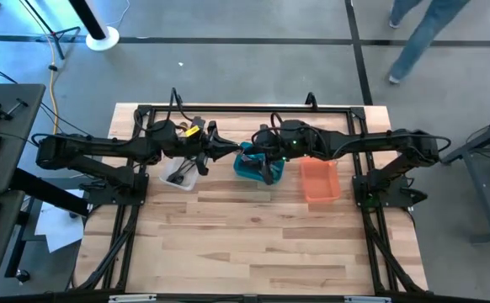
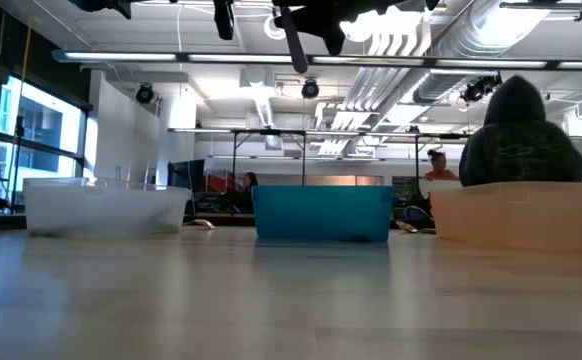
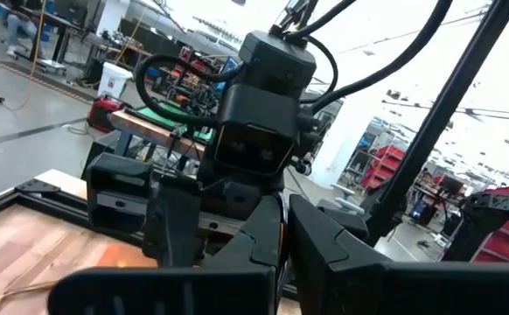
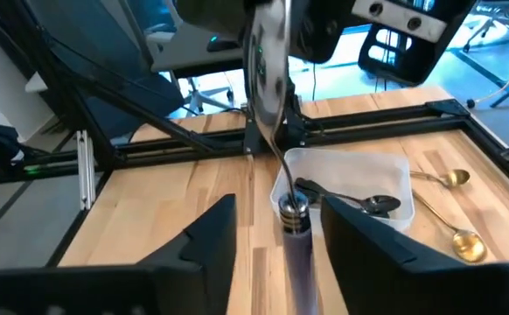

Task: Sort silverware by color (type)
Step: Put the purple spoon into the blue bin

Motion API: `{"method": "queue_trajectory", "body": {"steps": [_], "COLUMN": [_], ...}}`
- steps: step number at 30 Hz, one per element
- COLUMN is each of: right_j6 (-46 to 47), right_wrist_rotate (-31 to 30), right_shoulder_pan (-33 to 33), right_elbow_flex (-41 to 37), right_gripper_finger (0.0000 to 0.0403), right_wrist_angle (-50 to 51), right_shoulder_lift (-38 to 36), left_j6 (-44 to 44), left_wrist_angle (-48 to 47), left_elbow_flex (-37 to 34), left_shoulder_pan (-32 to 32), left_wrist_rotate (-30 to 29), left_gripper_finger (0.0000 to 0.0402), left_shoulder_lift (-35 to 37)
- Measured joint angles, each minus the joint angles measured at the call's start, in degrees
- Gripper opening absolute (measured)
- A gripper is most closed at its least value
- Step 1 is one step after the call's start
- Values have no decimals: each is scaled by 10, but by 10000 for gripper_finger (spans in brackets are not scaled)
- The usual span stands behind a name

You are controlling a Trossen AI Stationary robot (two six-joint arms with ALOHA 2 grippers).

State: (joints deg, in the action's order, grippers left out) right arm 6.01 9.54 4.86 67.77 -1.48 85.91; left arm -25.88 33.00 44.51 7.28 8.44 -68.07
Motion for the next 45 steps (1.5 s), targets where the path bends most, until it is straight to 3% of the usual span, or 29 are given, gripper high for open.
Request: {"method": "queue_trajectory", "body": {"steps": [12,25,35,39,45], "right_j6": [-18,-4,-1,16,1], "right_wrist_rotate": [-1,5,5,9,7], "right_shoulder_pan": [1,9,12,21,45], "right_elbow_flex": [0,0,0,0,0], "right_gripper_finger": [22,20,20,20,20], "right_wrist_angle": [1,4,5,8,94], "right_shoulder_lift": [0,0,0,-4,-58], "left_j6": [-2,2,19,30,48], "left_wrist_angle": [-3,-5,-10,-61,-147], "left_elbow_flex": [0,0,0,0,-1], "left_shoulder_pan": [9,10,10,18,33], "left_wrist_rotate": [3,4,4,19,31], "left_gripper_finger": [0,34,113,143,165], "left_shoulder_lift": [0,0,7,32,96]}}
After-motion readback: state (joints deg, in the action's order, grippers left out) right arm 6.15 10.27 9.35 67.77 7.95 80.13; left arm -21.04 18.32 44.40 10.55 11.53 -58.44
